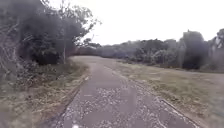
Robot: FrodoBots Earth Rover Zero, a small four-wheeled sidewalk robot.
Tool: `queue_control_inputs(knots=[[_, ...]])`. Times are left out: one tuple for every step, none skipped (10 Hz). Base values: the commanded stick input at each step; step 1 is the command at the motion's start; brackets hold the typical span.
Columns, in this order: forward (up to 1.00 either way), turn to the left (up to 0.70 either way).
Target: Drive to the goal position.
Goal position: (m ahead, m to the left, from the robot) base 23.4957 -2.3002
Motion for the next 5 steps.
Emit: queue_control_inputs(knots=[[0.45, 0.0], [0.45, 0.0], [0.45, 0.0], [0.45, 0.0], [0.45, 0.0]])
